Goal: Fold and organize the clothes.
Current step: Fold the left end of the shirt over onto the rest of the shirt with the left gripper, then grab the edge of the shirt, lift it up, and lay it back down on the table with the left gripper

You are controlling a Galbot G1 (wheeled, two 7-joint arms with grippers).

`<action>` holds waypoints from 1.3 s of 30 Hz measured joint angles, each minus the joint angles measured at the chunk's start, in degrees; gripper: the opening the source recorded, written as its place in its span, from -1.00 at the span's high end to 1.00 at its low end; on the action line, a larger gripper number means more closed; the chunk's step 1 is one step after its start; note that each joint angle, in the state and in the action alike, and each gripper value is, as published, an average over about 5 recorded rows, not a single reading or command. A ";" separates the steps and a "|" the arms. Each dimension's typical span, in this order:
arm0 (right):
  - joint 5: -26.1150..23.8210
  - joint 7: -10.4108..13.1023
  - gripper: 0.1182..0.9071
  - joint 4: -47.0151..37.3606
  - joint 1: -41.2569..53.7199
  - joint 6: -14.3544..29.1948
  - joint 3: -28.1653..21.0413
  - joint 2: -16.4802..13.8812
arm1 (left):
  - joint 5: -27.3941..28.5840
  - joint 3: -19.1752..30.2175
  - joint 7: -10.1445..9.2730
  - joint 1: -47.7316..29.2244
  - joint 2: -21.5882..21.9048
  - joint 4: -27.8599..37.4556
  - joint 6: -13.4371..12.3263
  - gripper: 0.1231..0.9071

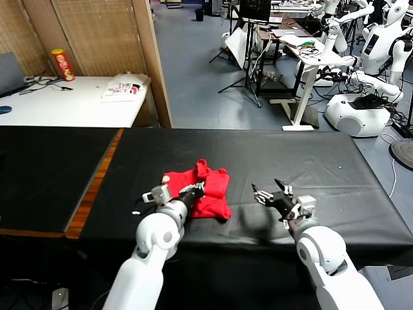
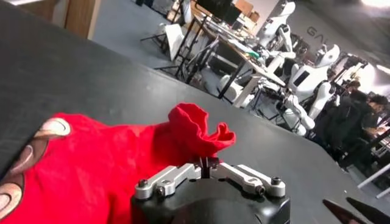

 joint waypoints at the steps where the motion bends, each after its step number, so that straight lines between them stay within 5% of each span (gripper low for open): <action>1: 0.02 -0.51 -0.72 -0.22 0.41 0.20 -0.57 -0.16 | -0.21 -0.06 -0.21 -0.11 -0.52 -0.04 -0.14 0.76; 8: 1.47 -3.96 -0.72 -1.01 3.06 1.53 -5.01 -1.38 | -3.14 -0.56 -1.20 -1.00 -2.50 -2.47 -2.00 -0.18; 13: 1.50 -3.44 -0.72 -1.97 5.09 1.71 -7.99 -0.58 | -0.34 -2.44 1.14 -1.01 -0.64 -4.41 -3.77 -0.68; 22: -11.78 -0.05 -0.72 -8.18 7.89 -0.83 -12.95 2.56 | 7.53 -7.07 7.61 3.15 6.57 -5.53 -6.94 -0.72; 28: -17.45 0.30 -0.72 -9.92 7.59 -0.33 -13.36 4.00 | 9.66 -9.68 9.83 6.05 7.79 -3.90 -8.89 -0.72; 33: -13.77 1.04 -0.72 -7.63 6.78 0.57 -11.58 3.47 | 7.23 -11.68 11.17 7.25 8.02 -1.98 -9.89 -0.72; 39: -2.07 1.63 -0.72 -1.18 5.97 1.36 -7.70 1.67 | -2.79 -14.84 10.92 7.42 6.98 0.42 -8.89 -0.72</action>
